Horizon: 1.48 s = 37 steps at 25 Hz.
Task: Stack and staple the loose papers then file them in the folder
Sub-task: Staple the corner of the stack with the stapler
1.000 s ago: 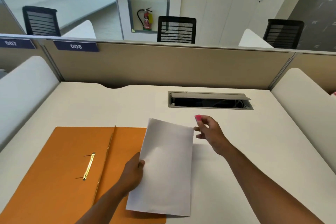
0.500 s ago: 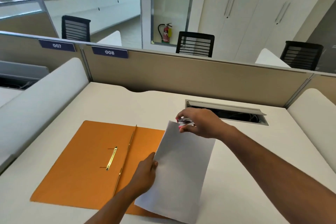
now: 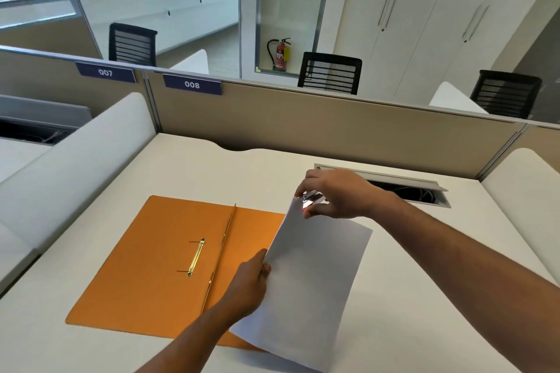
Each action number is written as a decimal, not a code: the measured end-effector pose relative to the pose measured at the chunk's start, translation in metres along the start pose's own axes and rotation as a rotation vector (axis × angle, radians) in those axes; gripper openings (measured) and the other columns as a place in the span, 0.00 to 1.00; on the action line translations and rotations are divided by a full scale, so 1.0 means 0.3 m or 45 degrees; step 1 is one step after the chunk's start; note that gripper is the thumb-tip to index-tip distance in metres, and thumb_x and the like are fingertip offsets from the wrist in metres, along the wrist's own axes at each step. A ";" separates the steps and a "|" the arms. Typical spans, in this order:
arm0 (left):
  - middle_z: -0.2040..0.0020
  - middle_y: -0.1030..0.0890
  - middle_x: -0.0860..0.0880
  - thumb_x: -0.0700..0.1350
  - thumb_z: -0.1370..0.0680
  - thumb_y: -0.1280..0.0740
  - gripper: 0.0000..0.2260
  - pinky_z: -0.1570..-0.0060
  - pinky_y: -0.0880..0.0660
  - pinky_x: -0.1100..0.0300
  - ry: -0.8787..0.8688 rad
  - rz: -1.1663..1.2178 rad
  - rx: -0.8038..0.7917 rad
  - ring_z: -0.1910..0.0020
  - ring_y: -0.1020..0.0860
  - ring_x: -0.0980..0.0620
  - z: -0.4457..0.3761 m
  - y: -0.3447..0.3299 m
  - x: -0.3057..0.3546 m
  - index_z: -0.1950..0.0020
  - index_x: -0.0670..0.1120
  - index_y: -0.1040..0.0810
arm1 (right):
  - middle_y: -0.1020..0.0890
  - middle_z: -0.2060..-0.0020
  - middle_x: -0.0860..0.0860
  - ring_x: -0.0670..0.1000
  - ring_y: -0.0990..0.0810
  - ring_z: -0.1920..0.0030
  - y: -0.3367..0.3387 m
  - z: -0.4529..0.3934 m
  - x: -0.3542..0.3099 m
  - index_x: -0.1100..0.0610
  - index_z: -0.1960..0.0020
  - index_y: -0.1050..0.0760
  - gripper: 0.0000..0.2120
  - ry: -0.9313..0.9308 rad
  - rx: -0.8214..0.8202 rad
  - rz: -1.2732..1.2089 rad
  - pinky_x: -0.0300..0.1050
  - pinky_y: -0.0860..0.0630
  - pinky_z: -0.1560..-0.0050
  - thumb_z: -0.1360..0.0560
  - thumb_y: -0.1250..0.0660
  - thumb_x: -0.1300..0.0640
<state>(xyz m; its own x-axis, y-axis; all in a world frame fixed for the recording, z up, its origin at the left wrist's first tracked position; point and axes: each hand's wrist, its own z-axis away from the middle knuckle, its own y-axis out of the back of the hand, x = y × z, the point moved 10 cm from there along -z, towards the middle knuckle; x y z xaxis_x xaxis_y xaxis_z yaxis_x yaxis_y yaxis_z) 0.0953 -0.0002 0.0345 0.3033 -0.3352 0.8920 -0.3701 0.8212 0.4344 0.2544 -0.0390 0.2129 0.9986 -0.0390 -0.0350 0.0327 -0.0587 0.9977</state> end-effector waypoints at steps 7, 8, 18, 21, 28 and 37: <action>0.42 0.19 0.52 0.43 0.15 0.45 0.14 0.53 0.18 0.64 -0.028 -0.019 -0.019 0.48 0.18 0.54 0.003 -0.010 0.019 0.30 0.50 0.32 | 0.18 0.48 0.40 0.46 0.19 0.48 0.013 -0.028 -0.040 0.41 0.42 0.22 0.22 0.031 -0.049 0.027 0.45 0.25 0.54 0.30 0.30 0.31; 0.42 0.19 0.52 0.43 0.15 0.45 0.14 0.53 0.18 0.63 -0.031 -0.020 -0.022 0.48 0.18 0.54 0.005 -0.013 0.018 0.30 0.50 0.32 | 0.17 0.49 0.40 0.45 0.20 0.49 0.015 -0.029 -0.043 0.41 0.43 0.21 0.21 0.032 -0.067 0.015 0.44 0.26 0.55 0.30 0.30 0.31; 0.44 0.19 0.54 0.43 0.15 0.45 0.14 0.55 0.19 0.66 -0.033 -0.014 -0.028 0.50 0.17 0.56 0.009 -0.033 0.018 0.30 0.51 0.32 | 0.18 0.53 0.39 0.43 0.19 0.52 0.022 -0.054 -0.045 0.43 0.49 0.18 0.17 0.010 -0.194 -0.036 0.45 0.23 0.56 0.31 0.26 0.35; 0.44 0.19 0.55 0.43 0.15 0.45 0.14 0.56 0.19 0.67 -0.032 -0.011 -0.031 0.50 0.17 0.57 0.007 -0.033 0.017 0.30 0.52 0.32 | 0.17 0.54 0.39 0.42 0.19 0.52 0.024 -0.056 -0.049 0.43 0.49 0.17 0.16 0.008 -0.204 -0.040 0.45 0.23 0.55 0.31 0.26 0.35; 0.42 0.19 0.53 0.43 0.15 0.46 0.15 0.54 0.19 0.66 -0.019 -0.007 -0.041 0.48 0.17 0.55 0.000 -0.046 0.011 0.29 0.52 0.33 | 0.16 0.53 0.38 0.42 0.20 0.51 0.018 -0.069 -0.056 0.43 0.48 0.17 0.16 0.014 -0.269 0.016 0.44 0.24 0.56 0.31 0.26 0.36; 0.43 0.19 0.55 0.43 0.15 0.46 0.14 0.55 0.19 0.67 -0.021 0.020 -0.051 0.50 0.17 0.58 -0.004 -0.054 0.006 0.30 0.52 0.32 | 0.14 0.53 0.41 0.46 0.18 0.50 0.006 -0.079 -0.066 0.44 0.48 0.15 0.14 -0.008 -0.309 0.108 0.49 0.21 0.52 0.29 0.26 0.38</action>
<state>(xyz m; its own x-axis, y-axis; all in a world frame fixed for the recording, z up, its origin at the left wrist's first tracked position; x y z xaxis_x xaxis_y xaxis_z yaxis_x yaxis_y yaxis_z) 0.1029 -0.0136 0.0289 0.2833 -0.3297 0.9006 -0.3392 0.8439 0.4156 0.2355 -0.0148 0.2167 0.9979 -0.0401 0.0501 -0.0418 0.1861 0.9816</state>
